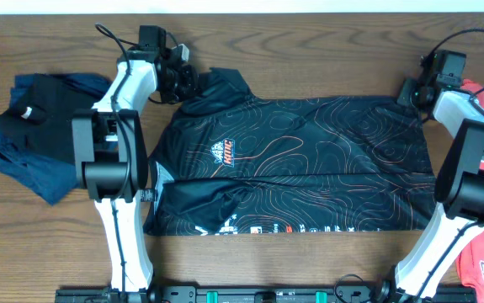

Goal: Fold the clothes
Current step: 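Fold the jersey's top half down toward the near edge with both grippers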

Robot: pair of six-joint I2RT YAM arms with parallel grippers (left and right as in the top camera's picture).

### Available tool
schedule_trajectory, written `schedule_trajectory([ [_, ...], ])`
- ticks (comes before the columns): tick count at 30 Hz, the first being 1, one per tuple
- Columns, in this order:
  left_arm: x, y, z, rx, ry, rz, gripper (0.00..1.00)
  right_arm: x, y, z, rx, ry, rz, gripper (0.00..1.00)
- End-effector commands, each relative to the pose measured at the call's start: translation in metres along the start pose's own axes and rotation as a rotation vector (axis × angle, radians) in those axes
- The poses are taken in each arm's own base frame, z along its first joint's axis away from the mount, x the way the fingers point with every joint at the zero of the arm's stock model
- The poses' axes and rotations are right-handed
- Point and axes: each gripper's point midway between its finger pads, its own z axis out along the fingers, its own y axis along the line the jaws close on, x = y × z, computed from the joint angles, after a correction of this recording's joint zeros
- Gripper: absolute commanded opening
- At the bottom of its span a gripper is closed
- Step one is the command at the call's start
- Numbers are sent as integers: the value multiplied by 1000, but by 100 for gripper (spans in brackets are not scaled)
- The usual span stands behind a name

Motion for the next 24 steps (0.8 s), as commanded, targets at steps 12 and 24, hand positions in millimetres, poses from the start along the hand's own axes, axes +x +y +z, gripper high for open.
schedule_trajectory([
  [12, 63, -24, -130, -146, 112, -23, 6, 44, -32, -124, 189, 229, 72, 1],
  [24, 148, -6, -171, -306, 399, -75, 6, 80, -53, -191, 335, 351, 70, 1],
])
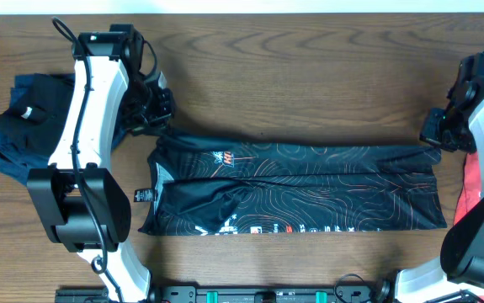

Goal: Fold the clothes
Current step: 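Fold the jersey's top half down toward the near edge with both grippers, then lower the folded edge onto the jersey and hold both grippers in place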

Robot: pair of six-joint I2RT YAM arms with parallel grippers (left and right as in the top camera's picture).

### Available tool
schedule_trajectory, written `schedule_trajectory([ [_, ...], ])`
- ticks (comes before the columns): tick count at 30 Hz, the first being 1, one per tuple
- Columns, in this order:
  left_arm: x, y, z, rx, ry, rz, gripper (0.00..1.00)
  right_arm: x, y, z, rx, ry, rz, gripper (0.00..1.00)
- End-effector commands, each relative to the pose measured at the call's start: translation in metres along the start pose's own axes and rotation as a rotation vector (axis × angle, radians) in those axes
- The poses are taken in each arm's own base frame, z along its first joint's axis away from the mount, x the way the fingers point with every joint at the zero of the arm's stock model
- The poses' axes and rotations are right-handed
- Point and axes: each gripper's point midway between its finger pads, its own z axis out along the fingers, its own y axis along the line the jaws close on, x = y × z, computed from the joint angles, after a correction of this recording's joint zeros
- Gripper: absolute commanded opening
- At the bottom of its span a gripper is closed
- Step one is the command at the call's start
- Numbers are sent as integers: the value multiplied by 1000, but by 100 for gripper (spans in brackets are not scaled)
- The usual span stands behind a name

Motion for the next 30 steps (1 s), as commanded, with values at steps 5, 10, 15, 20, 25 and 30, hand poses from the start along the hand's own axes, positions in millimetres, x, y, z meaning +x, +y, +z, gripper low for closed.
schedule_trajectory([
  [5, 42, 15, 19, -55, 144, 31, 6, 6, -19, -6, 89, 5, 22, 1],
  [10, 73, 20, 34, -67, 197, 40, 6, 14, -27, -7, 132, 37, 16, 1],
  [15, 97, 24, 42, -66, 175, 59, 6, 24, -31, -7, 142, 79, 21, 1],
  [20, 106, 27, 48, -55, 132, 59, 6, 38, -34, -6, 153, 131, 21, 1],
  [25, 107, 30, 61, -44, 115, 26, 6, 44, -35, -1, 158, 151, 25, 1],
  [30, 108, 35, 77, -46, 117, 3, 6, 55, -36, 6, 166, 186, 21, 1],
])
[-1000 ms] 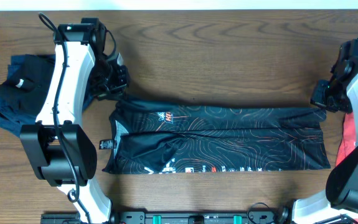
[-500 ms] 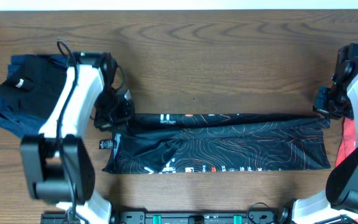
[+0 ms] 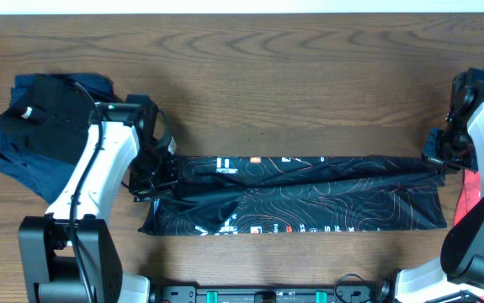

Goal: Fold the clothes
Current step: 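Lower the folded edge onto the jersey and hold both grippers in place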

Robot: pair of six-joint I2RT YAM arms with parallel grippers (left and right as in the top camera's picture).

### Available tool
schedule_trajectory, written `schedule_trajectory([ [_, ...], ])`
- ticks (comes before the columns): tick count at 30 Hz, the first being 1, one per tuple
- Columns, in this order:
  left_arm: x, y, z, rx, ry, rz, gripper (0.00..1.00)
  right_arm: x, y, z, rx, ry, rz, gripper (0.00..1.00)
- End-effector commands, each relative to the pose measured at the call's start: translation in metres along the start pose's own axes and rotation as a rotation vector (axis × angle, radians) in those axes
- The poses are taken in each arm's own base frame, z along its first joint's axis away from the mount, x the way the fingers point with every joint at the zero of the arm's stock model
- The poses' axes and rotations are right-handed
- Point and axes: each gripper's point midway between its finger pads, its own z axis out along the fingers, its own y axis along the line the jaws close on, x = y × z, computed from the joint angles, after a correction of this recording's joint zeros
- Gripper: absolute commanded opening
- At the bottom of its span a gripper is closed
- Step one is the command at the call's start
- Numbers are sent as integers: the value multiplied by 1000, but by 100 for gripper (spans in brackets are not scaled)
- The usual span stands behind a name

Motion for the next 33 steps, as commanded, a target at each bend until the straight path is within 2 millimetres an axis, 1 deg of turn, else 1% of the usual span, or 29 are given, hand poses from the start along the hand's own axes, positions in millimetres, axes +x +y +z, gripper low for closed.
schedule_trajectory([
  [1, 4, 3, 7, -2, 2, -31, 6, 7, -9, 4, 34, 11, 38, 1],
  [3, 5, 5, 12, -3, 8, -37, 6, 11, -13, 9, 62, 20, 57, 1],
  [7, 8, 7, 17, -5, 19, -39, 6, 14, -12, 15, 68, 30, 60, 1],
  [9, 6, 7, 18, -5, 13, -37, 8, 16, -12, 17, 69, 34, 59, 1],
  [11, 1, 7, 18, -4, -7, -32, 23, 17, -12, 19, 70, 37, 58, 1],
  [12, -2, 6, 18, -2, -20, -28, 32, 17, -12, 19, 70, 37, 58, 1],
  [15, -12, 4, 17, 5, -63, -16, 44, 17, -12, 19, 70, 38, 58, 1],
  [21, -27, 1, 16, 18, -122, -33, 45, 16, -13, 19, 77, 33, 59, 1],
  [25, -31, 0, 15, 25, -140, -28, 45, 15, -13, 19, 75, 27, 60, 1],
  [29, -33, -9, 15, 69, -145, -19, 45, 13, -12, 19, 74, 19, 68, 1],
  [33, -41, -14, 14, 80, -175, 2, 45, 13, -13, 20, 77, 17, 78, 1],
])
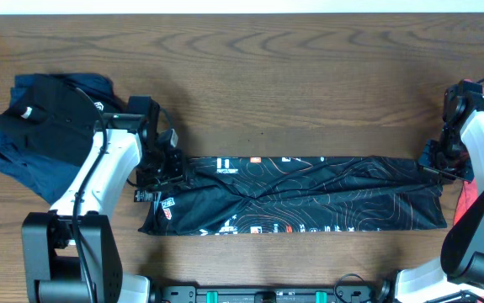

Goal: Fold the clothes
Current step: 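Lower the folded edge onto the jersey and hold both grippers in place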

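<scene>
The black shirt [309, 198] with orange contour lines lies folded lengthwise into a long band across the front of the table. Its printed hem shows along both long edges. At the band's left end my left gripper [172, 165] sits low on the upper layer's corner and looks shut on it. My right gripper [433, 162] is at the band's upper right corner, also looking shut on the cloth. The fingertips of both are largely hidden by the gripper bodies. A white tag [167, 203] shows at the lower left.
A pile of dark blue and black clothes [35, 130] lies at the left edge, just behind the left arm. Red garments [467, 192] lie at the right edge under the right arm. The bare wooden table [292, 76] stretches behind the shirt.
Both grippers have stayed at the band's ends. The left one has shifted slightly back and right, the right one slightly forward. The folded upper layer now lies flatter and wider over the lower one.
The shirt lay spread out with both grippers at its far corners. Then the far edge was carried forward, halving the shirt's depth. Then it lay over the front half as a narrow band. Now the band rests flat with the grippers at its ends.
</scene>
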Robot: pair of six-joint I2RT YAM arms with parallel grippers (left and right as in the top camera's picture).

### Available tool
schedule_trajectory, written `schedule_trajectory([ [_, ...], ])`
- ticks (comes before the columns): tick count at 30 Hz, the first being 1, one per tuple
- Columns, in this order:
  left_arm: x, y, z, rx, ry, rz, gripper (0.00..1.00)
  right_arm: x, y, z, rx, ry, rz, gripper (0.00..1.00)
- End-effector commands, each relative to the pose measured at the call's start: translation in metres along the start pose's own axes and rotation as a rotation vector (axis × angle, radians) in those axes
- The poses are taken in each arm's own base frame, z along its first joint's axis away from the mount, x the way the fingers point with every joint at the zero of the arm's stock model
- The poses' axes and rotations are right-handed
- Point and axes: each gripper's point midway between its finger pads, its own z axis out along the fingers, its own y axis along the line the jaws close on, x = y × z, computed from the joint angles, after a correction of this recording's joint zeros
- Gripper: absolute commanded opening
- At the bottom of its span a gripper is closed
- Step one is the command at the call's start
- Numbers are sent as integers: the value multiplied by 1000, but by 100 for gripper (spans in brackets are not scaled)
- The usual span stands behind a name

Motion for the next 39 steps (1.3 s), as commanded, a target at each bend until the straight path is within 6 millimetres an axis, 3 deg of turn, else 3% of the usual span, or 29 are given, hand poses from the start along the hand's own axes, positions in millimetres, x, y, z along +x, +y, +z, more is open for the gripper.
schedule_trajectory([
  [1, -2, -8, -1, 23, -22, 12, 45, 1, -8, -1, 23, -10, 35, 1],
  [7, -7, -21, 3, 27, -43, 58, 58, 1, -8, 0, 23, -8, 34, 1],
  [16, -8, -33, 22, 21, -18, -88, 59, 2, -8, 0, 23, -8, 34, 1],
  [24, -8, -39, 41, 8, 14, -55, 59, -3, -6, 0, 17, -27, 40, 1],
  [32, -11, -40, 41, 12, 2, -49, 59, -1, -7, 0, 21, -16, 37, 2],
  [36, -11, -40, 41, 12, 3, -48, 59, 2, -8, 0, 24, -7, 34, 41],
  [39, -10, -40, 41, 7, 5, -46, 59, 3, -9, 0, 25, -1, 35, 57],
])
